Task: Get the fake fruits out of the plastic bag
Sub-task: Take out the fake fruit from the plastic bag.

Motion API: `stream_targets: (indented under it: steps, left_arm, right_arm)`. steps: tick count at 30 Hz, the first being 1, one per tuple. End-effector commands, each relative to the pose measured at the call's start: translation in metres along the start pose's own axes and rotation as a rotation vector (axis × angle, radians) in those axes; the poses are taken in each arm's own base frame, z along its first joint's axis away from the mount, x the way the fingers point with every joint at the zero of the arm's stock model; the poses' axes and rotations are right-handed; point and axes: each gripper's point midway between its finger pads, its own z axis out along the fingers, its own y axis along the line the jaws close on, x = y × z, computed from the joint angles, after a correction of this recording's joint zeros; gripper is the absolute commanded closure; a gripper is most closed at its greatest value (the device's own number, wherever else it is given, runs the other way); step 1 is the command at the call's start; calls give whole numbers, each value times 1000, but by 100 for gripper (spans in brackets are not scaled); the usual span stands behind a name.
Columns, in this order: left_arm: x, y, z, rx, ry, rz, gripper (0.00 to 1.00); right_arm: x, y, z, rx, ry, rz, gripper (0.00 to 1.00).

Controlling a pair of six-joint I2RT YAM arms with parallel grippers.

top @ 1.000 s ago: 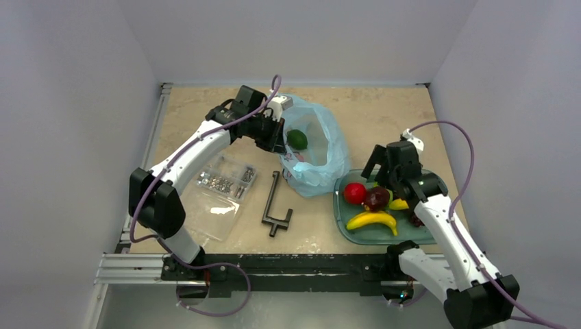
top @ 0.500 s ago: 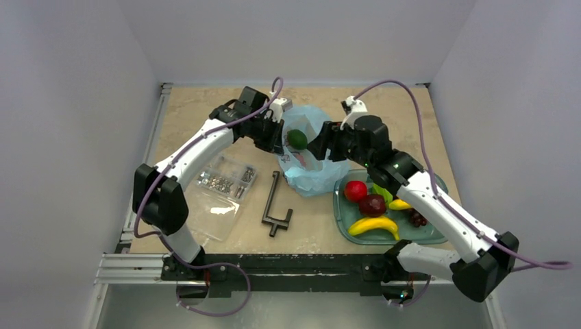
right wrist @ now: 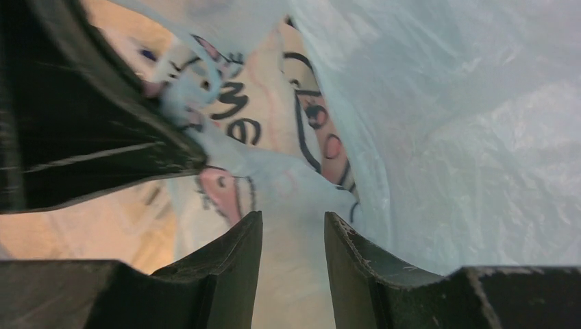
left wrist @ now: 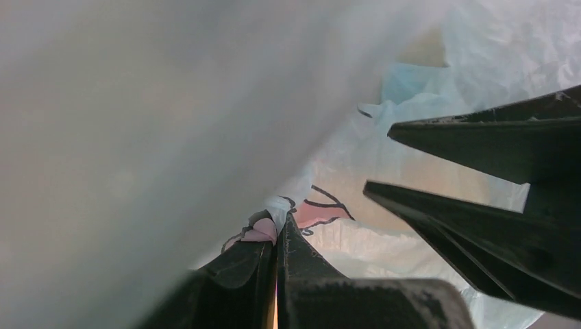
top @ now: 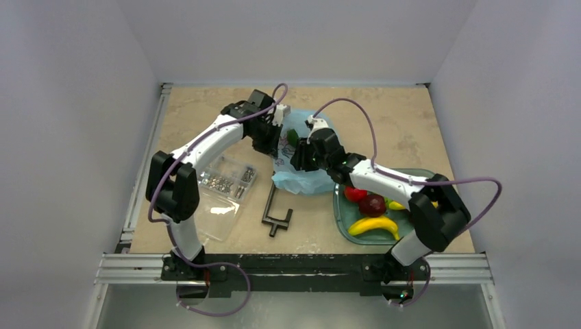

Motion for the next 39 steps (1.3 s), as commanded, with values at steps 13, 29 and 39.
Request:
stream_targets:
  steps: [13, 29, 39]
  left_arm:
    - [-3, 13, 12, -43, 40, -43, 100]
    - [-7, -1, 6, 23, 26, -43, 100]
    - [-8, -2, 4, 27, 21, -42, 100]
  right_arm:
    - [-48, -27, 49, 227, -178, -84, 33]
    - [-78, -36, 115, 320, -210, -287, 1]
    - [-67, -44, 160, 310, -199, -263, 1]
